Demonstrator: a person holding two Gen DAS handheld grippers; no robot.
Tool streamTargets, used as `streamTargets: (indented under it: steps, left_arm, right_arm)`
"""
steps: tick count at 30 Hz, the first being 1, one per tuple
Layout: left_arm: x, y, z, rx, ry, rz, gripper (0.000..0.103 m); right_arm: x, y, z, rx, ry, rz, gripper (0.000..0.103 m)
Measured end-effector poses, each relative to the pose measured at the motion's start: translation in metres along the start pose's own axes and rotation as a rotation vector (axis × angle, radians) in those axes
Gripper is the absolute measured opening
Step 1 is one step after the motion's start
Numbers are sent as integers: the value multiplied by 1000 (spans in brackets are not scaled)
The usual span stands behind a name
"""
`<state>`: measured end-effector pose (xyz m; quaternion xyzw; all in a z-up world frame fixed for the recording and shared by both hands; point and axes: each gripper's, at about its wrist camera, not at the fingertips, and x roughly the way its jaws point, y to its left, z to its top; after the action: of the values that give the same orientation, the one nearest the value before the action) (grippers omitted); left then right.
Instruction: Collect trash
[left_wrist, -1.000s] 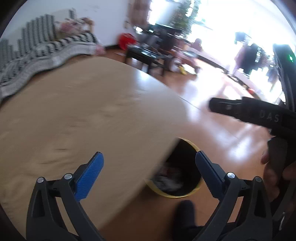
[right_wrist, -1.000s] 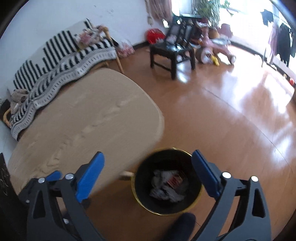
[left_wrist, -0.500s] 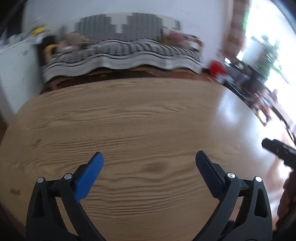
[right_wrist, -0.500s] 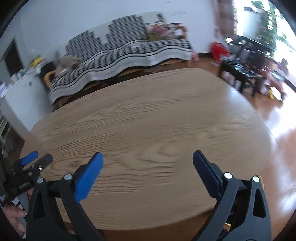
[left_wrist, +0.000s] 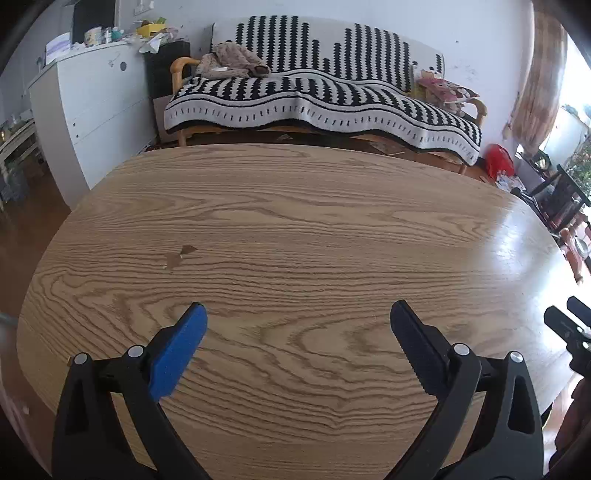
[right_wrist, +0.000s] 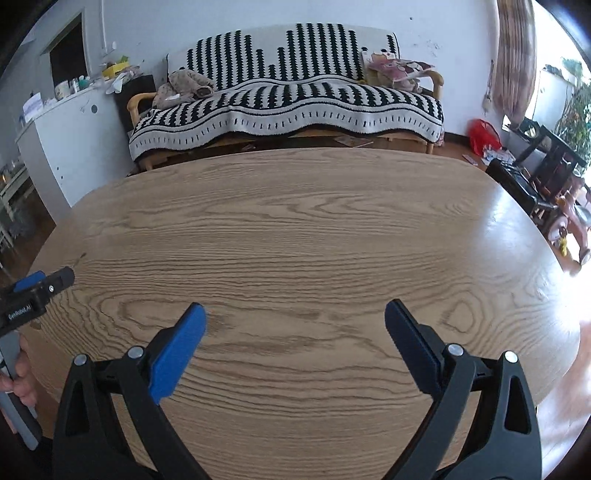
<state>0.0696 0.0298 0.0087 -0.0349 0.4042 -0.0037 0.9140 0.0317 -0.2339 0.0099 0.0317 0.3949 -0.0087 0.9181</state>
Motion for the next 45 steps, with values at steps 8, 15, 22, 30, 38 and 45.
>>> streamTargets:
  steps: [8, 15, 22, 30, 38, 45]
  left_arm:
    - [6, -3, 9, 5, -9, -12, 96]
    - [8, -3, 8, 14, -7, -3, 96]
    - [7, -4, 8, 20, -9, -5, 96]
    - [5, -6, 8, 21, -7, -6, 96]
    - [6, -7, 7, 25, -5, -5, 96]
    - [8, -9, 6, 33, -4, -6, 96]
  right_arm:
    - [7, 2, 1, -1, 5, 1, 94]
    - [8, 2, 0, -4, 9, 6, 94]
    - [6, 0, -2, 1, 6, 5, 94]
    - [4, -5, -3, 9, 5, 5, 94]
    - [3, -7, -3, 11, 7, 12, 94]
    - [3, -7, -3, 11, 8, 11, 94]
